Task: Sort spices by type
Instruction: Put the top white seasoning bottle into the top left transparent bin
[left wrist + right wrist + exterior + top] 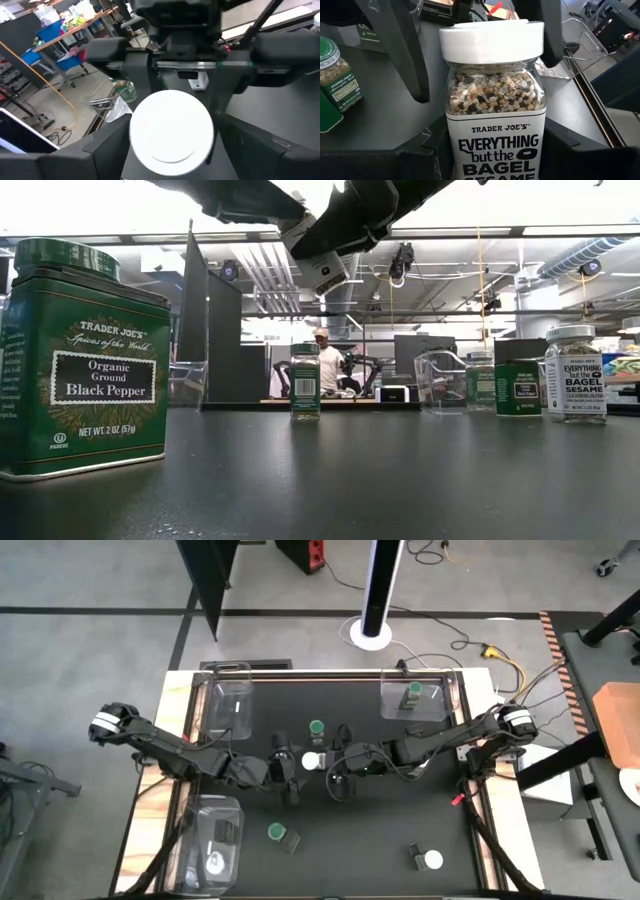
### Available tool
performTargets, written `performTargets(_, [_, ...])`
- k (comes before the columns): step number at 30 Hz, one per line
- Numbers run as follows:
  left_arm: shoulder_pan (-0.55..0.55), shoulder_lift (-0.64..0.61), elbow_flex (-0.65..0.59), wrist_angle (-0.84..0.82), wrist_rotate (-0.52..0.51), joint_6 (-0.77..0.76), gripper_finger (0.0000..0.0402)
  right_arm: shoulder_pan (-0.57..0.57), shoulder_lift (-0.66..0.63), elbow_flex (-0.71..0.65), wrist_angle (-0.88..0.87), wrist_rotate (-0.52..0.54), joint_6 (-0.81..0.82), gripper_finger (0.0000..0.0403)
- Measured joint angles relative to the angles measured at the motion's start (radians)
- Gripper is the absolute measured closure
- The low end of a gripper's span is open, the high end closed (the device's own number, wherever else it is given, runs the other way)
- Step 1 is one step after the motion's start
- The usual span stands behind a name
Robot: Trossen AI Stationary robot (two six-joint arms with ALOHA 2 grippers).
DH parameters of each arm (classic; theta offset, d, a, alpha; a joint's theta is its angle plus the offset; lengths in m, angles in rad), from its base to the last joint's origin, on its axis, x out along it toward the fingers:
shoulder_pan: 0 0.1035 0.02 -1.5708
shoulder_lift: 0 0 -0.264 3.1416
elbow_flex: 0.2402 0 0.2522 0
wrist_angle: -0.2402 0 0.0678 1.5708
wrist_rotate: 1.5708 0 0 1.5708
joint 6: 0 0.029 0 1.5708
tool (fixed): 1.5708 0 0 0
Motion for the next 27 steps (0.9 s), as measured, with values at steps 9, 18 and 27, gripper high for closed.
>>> performTargets(9, [0.001, -0.005, 0.0, 0.005, 0.045, 0.01, 0.0216, 0.002, 0.0, -0.004, -0.002, -0.007, -0.016, 0.0213])
performTargets(18, [0.019, -0.018, 0.039, -0.074, 0.02, 0.009, 0.0217, 0.0, -0.001, -0.005, 0.006, -0.007, -0.011, 0.0213])
performTargets(27, [0.081, -0.035, 0.271, -0.531, -0.048, -0.029, 0.0217, -0.002, -0.033, 0.007, -0.025, 0.11, 0.089, 0.0053])
